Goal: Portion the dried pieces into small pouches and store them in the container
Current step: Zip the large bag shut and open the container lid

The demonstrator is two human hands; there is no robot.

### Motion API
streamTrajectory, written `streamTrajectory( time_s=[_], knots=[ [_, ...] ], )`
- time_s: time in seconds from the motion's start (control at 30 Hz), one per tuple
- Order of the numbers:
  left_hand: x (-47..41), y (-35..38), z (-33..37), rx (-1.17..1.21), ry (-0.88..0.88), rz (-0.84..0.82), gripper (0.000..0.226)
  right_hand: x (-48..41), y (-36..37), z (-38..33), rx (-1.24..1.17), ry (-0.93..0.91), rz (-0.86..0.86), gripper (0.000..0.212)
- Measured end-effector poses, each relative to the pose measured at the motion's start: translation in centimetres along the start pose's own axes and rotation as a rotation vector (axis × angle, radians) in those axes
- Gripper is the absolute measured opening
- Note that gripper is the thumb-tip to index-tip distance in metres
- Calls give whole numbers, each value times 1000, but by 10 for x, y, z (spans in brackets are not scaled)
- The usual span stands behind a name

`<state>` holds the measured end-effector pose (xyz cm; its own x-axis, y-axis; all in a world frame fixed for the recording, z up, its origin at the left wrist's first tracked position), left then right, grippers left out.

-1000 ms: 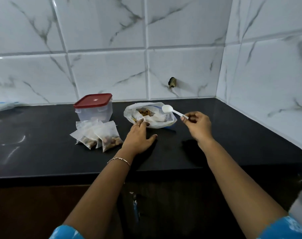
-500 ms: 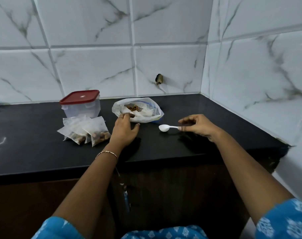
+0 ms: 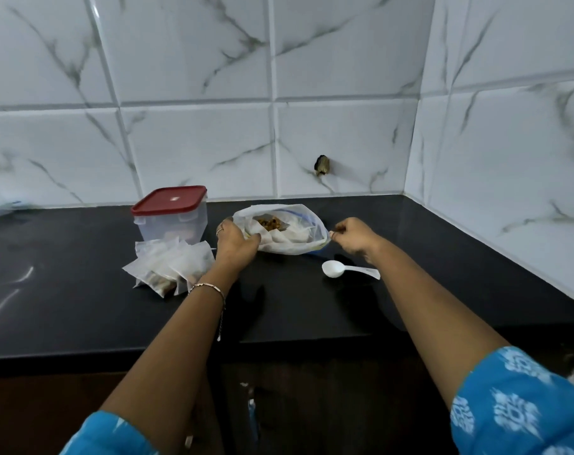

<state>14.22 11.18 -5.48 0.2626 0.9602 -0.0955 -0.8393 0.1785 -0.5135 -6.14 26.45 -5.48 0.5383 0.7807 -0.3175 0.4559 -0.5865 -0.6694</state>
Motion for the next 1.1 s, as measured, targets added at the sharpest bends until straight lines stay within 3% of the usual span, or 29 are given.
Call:
streamTrajectory(
  time_s=[0.2,0.37,0.47,0.53,0.6,0.7,0.9,1.1],
  knots=[
    [-36,5,-2,129,-206,-184,74,-22,16,6,-74,53,-78,23],
    [-59,9,-7,257,-336,-284,59,-24,13,5,-366,127,2,13],
    [-68,4,-7,351,-352,-242,44,-26,10,5,-536,157,53,13],
    [-70,5,-7,290,-329,-237,39,-27,8,1,-616,136,77,11],
    [-68,8,-5,49,-272,-240,47,-27,4,-6,-628,74,80,14],
    [-55,1,6,-338,-158,-78,56,-31,-6,-21,-441,-111,97,16],
    [-53,4,28,-225,55,-131,78,-36,-21,-57,-119,-386,125,23],
    [-46,16,44,38,181,-346,55,-35,-36,-83,277,-584,241,23]
  ],
)
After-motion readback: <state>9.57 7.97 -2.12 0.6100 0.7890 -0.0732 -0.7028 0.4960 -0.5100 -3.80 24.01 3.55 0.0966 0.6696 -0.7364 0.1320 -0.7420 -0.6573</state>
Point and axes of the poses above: each hand's wrist, its own x-axis away from the middle knuckle, its own y-axis out of the palm, z = x × y, the point moved 6 cm from there along -x, towards the middle knuckle, and after that the axes turned 15 degrees about -y, right-handed, at the moved point
